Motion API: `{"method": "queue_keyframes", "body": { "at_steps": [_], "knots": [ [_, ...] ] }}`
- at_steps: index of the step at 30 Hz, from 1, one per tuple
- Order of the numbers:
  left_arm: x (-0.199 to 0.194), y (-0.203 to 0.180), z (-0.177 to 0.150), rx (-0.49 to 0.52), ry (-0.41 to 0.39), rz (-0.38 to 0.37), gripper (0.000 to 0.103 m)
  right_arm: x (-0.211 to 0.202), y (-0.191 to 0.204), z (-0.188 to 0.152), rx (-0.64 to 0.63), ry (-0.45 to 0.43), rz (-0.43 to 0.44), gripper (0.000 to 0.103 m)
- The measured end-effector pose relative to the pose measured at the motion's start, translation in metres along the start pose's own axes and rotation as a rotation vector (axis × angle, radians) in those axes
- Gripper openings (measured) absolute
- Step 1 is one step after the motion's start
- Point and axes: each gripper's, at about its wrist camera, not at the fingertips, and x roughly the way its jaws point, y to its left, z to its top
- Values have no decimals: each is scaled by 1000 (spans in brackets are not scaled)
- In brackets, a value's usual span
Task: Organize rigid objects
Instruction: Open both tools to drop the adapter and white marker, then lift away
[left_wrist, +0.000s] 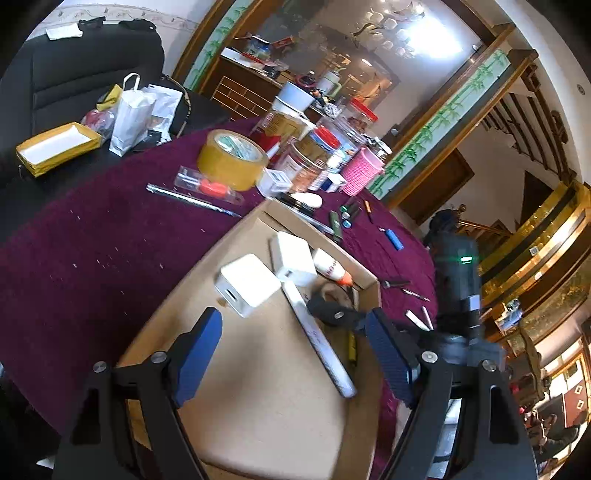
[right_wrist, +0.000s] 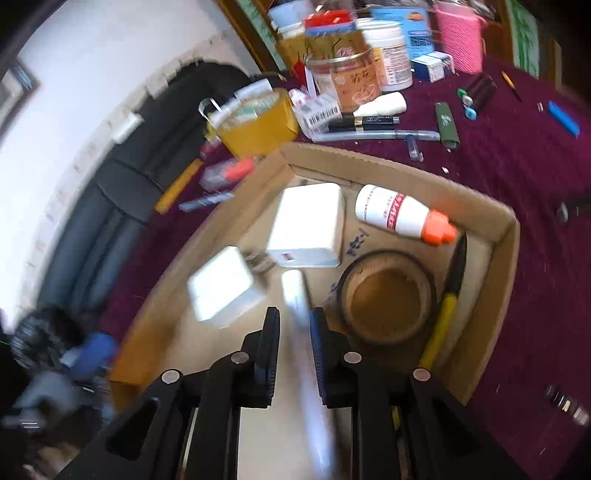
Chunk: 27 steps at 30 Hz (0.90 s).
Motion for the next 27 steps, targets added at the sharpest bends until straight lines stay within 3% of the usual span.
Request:
{"method": "queue_keyframes", "body": {
  "at_steps": [2,5,11,14,19,23,27],
  "knots": [
    [-2,-5,-7,-1,11,-13,79,-29,0,-11,18,-58,40,34],
    [-9,-16,-18,2,19,-46,79,-80,5,-31,-17,-165,-8,42],
    [-28,-58,-43,62,14,-153,79,-176,-1,-83,-53,-349,-154,44],
    [-41,-93,-53,118,22,-242,79,-225,-12,-102,-38,-418,-213,44],
    [-88,-157,-52,216,11,-413,79,-328,-12,-121,-15,-547,-194,44],
    [-157,-202,-25,301,-75,-492,79,-421,11,-128,-41,-660,-223,44],
    [-228,-243,7,440,-248,-414,86,-506,42,-123,-108,-730,-317,57]
  ]
}}
